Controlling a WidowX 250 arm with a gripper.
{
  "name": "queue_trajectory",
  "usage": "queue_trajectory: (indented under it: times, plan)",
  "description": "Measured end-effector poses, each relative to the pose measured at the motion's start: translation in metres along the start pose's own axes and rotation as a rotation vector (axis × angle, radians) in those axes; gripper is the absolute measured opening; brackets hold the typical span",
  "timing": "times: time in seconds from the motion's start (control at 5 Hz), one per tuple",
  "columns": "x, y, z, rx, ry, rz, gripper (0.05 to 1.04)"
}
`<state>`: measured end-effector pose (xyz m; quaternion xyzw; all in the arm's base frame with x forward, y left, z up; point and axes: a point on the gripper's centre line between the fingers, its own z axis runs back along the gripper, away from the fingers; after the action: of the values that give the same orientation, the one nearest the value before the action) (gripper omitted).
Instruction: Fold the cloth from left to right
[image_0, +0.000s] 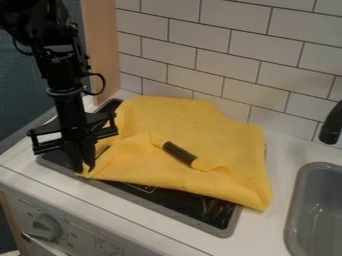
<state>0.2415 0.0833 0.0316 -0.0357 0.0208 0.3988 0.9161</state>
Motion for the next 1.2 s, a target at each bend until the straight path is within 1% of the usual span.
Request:
queue_trajectory:
  times: [0.2, 0.4, 0.6, 0.8, 1.0, 1.2]
  plan:
    - [-0.004, -0.001, 0.000, -0.008, 0.023, 0.021, 0.050]
    - [-0.004, -0.008, 0.019, -0.042, 0.020, 0.053, 0.050]
    - [-0.009, -0.019, 0.038, -0.096, 0.028, 0.095, 0.050]
    - [-0.021, -0.048, 0.054, -0.141, 0.047, 0.069, 0.050]
    - [-0.030, -0.085, 0.062, -0.183, 0.062, 0.037, 0.050]
    - [-0.039, -0.124, 0.061, -0.190, 0.030, 0.039, 0.050]
